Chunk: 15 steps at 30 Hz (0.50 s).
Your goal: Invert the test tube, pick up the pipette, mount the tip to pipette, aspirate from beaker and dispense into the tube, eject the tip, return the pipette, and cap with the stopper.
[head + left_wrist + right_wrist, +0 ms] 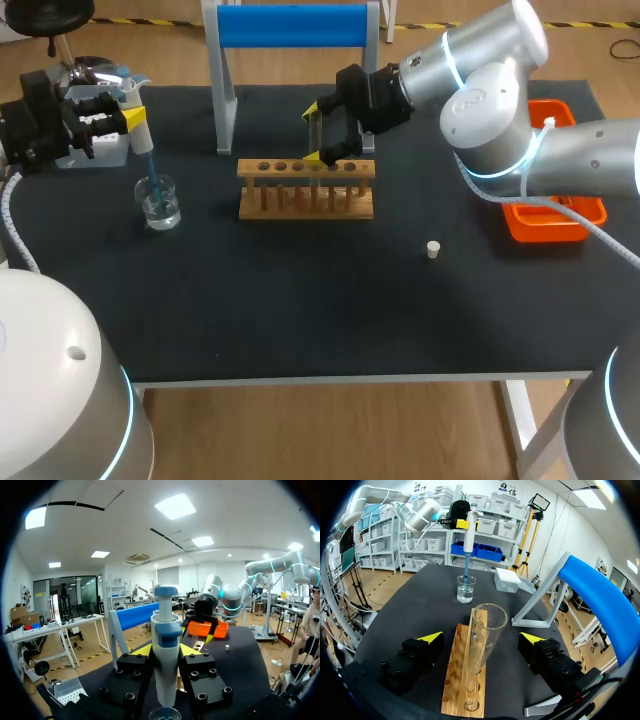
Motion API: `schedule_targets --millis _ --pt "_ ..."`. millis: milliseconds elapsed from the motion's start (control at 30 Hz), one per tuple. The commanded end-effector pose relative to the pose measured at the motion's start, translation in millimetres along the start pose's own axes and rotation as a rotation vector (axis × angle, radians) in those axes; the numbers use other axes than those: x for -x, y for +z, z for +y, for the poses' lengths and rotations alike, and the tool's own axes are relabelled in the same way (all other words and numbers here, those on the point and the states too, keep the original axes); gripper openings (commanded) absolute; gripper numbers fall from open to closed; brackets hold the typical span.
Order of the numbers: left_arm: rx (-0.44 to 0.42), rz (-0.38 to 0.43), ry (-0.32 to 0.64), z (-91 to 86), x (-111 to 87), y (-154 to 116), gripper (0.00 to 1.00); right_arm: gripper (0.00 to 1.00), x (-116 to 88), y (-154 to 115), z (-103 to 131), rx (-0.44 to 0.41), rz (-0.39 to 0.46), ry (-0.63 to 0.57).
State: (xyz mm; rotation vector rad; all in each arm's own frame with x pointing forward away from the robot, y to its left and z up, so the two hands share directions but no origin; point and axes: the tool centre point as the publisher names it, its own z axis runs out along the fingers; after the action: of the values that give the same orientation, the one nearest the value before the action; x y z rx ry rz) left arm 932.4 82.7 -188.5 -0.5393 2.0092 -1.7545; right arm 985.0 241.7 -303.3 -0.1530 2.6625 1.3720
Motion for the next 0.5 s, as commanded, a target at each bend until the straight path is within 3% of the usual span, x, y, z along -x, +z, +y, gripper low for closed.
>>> schedule_targets --millis 33,500 --pt "-0.002 -0.003 0.006 -4.3 -0.6 -1.5 0.00 1.00 -0.1 -1.9 0.6 -0.002 0.002 0.000" --pt "0.006 -0.015 0.038 -25.5 -3.4 -7.8 0.00 1.00 -0.1 -1.9 0.6 -0.002 0.002 0.000"
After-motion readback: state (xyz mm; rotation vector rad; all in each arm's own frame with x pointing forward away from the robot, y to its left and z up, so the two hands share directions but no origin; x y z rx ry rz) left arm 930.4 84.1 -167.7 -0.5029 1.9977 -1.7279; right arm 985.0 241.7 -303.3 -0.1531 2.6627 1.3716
